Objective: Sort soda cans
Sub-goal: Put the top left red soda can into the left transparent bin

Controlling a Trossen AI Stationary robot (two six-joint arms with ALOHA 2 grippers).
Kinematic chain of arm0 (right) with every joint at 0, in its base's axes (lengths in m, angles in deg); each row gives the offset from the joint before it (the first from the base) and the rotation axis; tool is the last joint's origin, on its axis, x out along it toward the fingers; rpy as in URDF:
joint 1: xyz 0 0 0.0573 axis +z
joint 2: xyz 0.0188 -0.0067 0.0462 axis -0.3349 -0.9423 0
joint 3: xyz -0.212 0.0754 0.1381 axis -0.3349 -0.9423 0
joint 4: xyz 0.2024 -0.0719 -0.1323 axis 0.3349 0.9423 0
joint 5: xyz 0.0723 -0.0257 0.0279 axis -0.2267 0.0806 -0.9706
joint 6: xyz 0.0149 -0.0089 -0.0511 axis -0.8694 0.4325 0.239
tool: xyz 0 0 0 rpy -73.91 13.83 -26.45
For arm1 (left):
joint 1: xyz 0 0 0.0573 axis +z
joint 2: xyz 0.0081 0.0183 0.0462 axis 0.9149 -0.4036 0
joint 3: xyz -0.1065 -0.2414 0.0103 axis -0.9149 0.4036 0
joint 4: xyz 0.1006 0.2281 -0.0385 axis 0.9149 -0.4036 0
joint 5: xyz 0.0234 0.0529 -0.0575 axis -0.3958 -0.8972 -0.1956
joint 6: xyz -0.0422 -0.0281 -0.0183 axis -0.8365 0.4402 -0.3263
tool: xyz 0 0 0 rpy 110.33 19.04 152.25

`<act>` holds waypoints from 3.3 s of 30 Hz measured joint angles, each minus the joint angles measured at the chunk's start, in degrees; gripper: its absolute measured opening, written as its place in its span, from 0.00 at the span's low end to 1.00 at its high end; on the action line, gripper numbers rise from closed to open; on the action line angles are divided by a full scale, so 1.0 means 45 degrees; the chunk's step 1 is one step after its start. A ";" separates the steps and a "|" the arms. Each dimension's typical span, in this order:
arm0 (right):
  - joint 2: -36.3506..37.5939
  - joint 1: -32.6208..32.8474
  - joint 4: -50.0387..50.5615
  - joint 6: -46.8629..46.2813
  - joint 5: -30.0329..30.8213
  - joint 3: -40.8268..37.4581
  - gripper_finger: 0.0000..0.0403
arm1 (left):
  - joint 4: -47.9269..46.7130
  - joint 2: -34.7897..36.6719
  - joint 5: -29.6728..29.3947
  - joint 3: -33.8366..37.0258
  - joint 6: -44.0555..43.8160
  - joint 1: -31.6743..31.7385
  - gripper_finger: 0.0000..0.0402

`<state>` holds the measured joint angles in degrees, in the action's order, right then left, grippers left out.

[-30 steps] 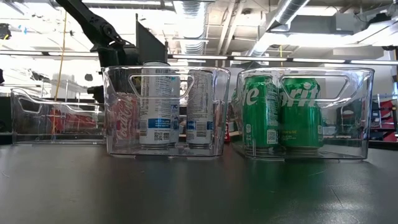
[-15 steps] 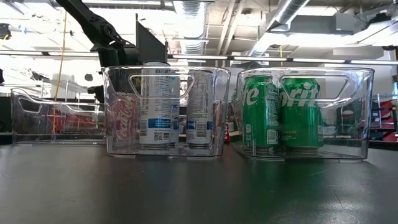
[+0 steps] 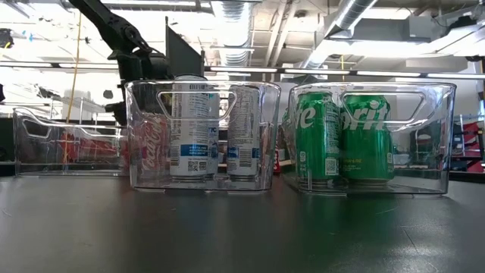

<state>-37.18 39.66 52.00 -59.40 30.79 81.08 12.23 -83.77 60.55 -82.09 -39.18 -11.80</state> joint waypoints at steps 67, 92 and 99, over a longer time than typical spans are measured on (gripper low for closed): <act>0.0005 0.0000 -0.0238 -0.0193 0.0005 -0.0005 0.78 | -0.0234 0.3246 -0.0287 0.2533 0.0725 -0.4823 0.74; 0.0005 0.0000 -0.0238 -0.0195 0.0005 -0.0005 0.78 | -0.0660 0.3412 -0.0305 0.2514 0.0815 -0.4818 0.85; 0.0005 0.0000 -0.0238 -0.0193 0.0005 -0.0005 0.78 | -0.0862 0.4474 -0.0335 0.2509 0.0865 -0.4823 0.85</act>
<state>-37.15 39.66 50.93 -60.27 30.81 81.06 8.36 -63.63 59.04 -70.80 -35.29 -33.51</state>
